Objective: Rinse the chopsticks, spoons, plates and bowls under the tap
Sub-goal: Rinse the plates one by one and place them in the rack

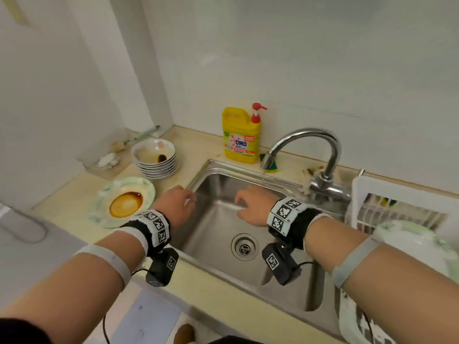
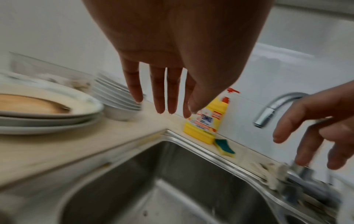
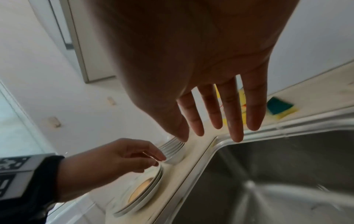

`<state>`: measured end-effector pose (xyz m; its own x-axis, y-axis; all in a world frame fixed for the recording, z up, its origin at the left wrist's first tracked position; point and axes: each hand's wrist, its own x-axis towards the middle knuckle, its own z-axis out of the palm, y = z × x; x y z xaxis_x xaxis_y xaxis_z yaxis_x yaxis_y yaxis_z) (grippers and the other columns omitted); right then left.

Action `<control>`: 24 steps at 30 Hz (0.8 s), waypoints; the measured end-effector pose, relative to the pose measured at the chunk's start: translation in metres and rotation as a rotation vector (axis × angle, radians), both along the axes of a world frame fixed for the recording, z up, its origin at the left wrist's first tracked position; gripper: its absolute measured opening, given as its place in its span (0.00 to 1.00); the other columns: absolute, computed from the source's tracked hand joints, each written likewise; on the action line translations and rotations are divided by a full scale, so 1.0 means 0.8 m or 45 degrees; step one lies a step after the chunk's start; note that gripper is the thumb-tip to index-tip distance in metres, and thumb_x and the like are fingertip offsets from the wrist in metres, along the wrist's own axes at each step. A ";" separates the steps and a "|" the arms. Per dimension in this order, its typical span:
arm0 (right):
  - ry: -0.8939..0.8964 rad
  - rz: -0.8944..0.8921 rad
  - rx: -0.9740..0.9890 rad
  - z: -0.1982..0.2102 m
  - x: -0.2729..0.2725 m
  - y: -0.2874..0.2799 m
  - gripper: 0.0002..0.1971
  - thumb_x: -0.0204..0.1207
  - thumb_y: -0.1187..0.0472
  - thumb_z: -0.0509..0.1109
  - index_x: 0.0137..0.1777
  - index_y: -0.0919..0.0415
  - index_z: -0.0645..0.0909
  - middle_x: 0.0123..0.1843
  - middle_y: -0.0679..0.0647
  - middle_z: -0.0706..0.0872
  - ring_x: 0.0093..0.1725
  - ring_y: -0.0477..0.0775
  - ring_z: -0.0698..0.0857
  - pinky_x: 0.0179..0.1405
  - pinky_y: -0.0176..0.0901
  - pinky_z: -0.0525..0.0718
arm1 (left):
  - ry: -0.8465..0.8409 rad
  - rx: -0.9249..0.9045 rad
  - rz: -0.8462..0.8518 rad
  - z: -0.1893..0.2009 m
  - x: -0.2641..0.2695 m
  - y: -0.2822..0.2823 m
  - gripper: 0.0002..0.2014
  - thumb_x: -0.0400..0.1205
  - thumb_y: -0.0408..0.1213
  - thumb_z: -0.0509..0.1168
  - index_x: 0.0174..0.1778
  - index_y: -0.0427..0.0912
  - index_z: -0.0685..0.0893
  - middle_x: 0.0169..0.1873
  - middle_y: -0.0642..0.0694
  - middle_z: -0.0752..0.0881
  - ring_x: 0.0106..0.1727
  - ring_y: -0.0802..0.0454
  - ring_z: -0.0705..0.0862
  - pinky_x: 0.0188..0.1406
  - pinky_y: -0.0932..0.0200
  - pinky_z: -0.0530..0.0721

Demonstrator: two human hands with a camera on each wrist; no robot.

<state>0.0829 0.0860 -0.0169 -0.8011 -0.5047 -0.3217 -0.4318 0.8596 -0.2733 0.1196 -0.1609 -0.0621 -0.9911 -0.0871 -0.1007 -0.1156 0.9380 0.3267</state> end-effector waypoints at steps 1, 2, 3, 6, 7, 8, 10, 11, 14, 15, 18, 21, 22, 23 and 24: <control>-0.036 0.030 0.014 -0.007 -0.002 -0.029 0.18 0.82 0.50 0.69 0.70 0.51 0.79 0.70 0.56 0.78 0.69 0.61 0.80 0.71 0.55 0.78 | -0.001 -0.013 0.047 -0.003 0.007 -0.030 0.10 0.85 0.43 0.65 0.61 0.51 0.86 0.58 0.46 0.82 0.60 0.43 0.84 0.63 0.45 0.82; -0.064 0.056 0.023 -0.014 -0.004 -0.059 0.18 0.83 0.50 0.69 0.71 0.51 0.79 0.71 0.57 0.77 0.68 0.61 0.81 0.71 0.54 0.78 | -0.011 -0.037 0.093 -0.007 0.012 -0.061 0.11 0.85 0.44 0.64 0.62 0.53 0.85 0.59 0.46 0.81 0.61 0.42 0.83 0.62 0.45 0.83; -0.089 0.076 0.036 -0.020 -0.005 -0.089 0.19 0.83 0.50 0.68 0.72 0.52 0.78 0.71 0.57 0.76 0.67 0.61 0.81 0.71 0.54 0.79 | -0.033 -0.066 0.140 -0.010 0.018 -0.092 0.12 0.85 0.44 0.64 0.64 0.53 0.85 0.61 0.46 0.81 0.63 0.42 0.83 0.63 0.45 0.82; -0.182 0.112 0.037 -0.037 -0.012 -0.179 0.23 0.84 0.50 0.67 0.77 0.52 0.75 0.74 0.57 0.74 0.69 0.61 0.82 0.71 0.53 0.80 | -0.168 -0.137 0.272 -0.020 0.032 -0.184 0.17 0.86 0.47 0.63 0.72 0.57 0.80 0.70 0.46 0.77 0.70 0.42 0.78 0.67 0.44 0.79; -0.205 0.111 0.036 -0.047 -0.017 -0.208 0.24 0.84 0.50 0.67 0.79 0.53 0.73 0.75 0.57 0.75 0.70 0.61 0.81 0.71 0.53 0.80 | -0.207 -0.144 0.317 -0.024 0.037 -0.212 0.20 0.86 0.48 0.63 0.75 0.58 0.77 0.73 0.46 0.74 0.72 0.41 0.77 0.68 0.43 0.79; -0.223 0.107 0.029 -0.053 -0.019 -0.236 0.26 0.84 0.50 0.67 0.80 0.55 0.72 0.76 0.58 0.77 0.71 0.61 0.80 0.72 0.54 0.80 | -0.229 -0.153 0.359 -0.028 0.040 -0.238 0.23 0.86 0.48 0.63 0.78 0.58 0.74 0.75 0.45 0.72 0.74 0.41 0.75 0.69 0.42 0.78; -0.254 0.076 0.027 -0.062 -0.023 -0.287 0.26 0.84 0.52 0.67 0.80 0.59 0.71 0.74 0.59 0.80 0.71 0.63 0.80 0.71 0.55 0.80 | -0.243 -0.170 0.425 -0.035 0.044 -0.283 0.28 0.86 0.47 0.63 0.83 0.56 0.68 0.77 0.43 0.69 0.75 0.39 0.74 0.69 0.39 0.78; -0.285 0.061 0.017 -0.063 -0.022 -0.308 0.23 0.85 0.54 0.66 0.77 0.63 0.73 0.70 0.60 0.82 0.69 0.64 0.82 0.68 0.53 0.82 | -0.245 -0.155 0.453 -0.038 0.044 -0.302 0.30 0.86 0.47 0.63 0.85 0.55 0.66 0.78 0.42 0.68 0.75 0.38 0.74 0.70 0.39 0.79; -0.405 -0.094 -0.120 -0.080 -0.028 -0.357 0.08 0.83 0.59 0.64 0.57 0.61 0.79 0.51 0.57 0.86 0.59 0.66 0.87 0.47 0.45 0.84 | -0.278 -0.038 0.504 -0.047 0.034 -0.343 0.32 0.86 0.44 0.63 0.87 0.46 0.62 0.78 0.36 0.68 0.74 0.34 0.77 0.71 0.41 0.79; -0.462 -0.204 -0.185 -0.087 -0.029 -0.368 0.09 0.81 0.60 0.65 0.57 0.63 0.80 0.51 0.59 0.87 0.56 0.65 0.88 0.47 0.47 0.87 | -0.292 -0.007 0.503 -0.049 0.030 -0.351 0.31 0.87 0.43 0.63 0.86 0.43 0.64 0.77 0.34 0.71 0.73 0.34 0.78 0.71 0.43 0.80; -0.582 -0.492 -0.345 -0.106 -0.032 -0.383 0.19 0.81 0.63 0.67 0.71 0.67 0.77 0.61 0.67 0.88 0.54 0.64 0.91 0.51 0.56 0.92 | -0.322 0.059 0.506 -0.054 0.019 -0.362 0.24 0.86 0.42 0.64 0.78 0.39 0.77 0.69 0.36 0.83 0.67 0.36 0.83 0.66 0.46 0.82; -0.610 -0.539 -0.385 -0.114 -0.034 -0.393 0.22 0.75 0.60 0.67 0.70 0.63 0.75 0.55 0.62 0.89 0.43 0.58 0.94 0.44 0.59 0.94 | -0.304 0.097 0.552 -0.059 0.012 -0.369 0.22 0.86 0.41 0.65 0.76 0.40 0.80 0.67 0.39 0.85 0.67 0.38 0.83 0.64 0.49 0.83; -0.603 -0.550 -0.383 -0.116 -0.035 -0.395 0.22 0.74 0.59 0.66 0.69 0.63 0.74 0.54 0.61 0.89 0.40 0.58 0.94 0.42 0.61 0.94 | -0.300 0.097 0.566 -0.060 0.011 -0.371 0.22 0.86 0.42 0.66 0.76 0.41 0.79 0.68 0.39 0.85 0.67 0.39 0.83 0.64 0.49 0.82; -0.594 -0.565 -0.381 -0.117 -0.035 -0.397 0.21 0.75 0.60 0.66 0.67 0.63 0.71 0.55 0.62 0.87 0.39 0.58 0.94 0.42 0.62 0.94 | -0.294 0.106 0.576 -0.062 0.010 -0.373 0.23 0.85 0.42 0.66 0.76 0.41 0.78 0.68 0.40 0.84 0.67 0.39 0.83 0.63 0.50 0.82; -0.585 -0.588 -0.386 -0.117 -0.035 -0.399 0.20 0.76 0.61 0.66 0.66 0.64 0.69 0.56 0.62 0.85 0.39 0.60 0.94 0.43 0.63 0.94 | -0.296 0.136 0.594 -0.062 0.010 -0.374 0.23 0.85 0.43 0.67 0.76 0.42 0.78 0.67 0.40 0.84 0.66 0.39 0.84 0.60 0.50 0.82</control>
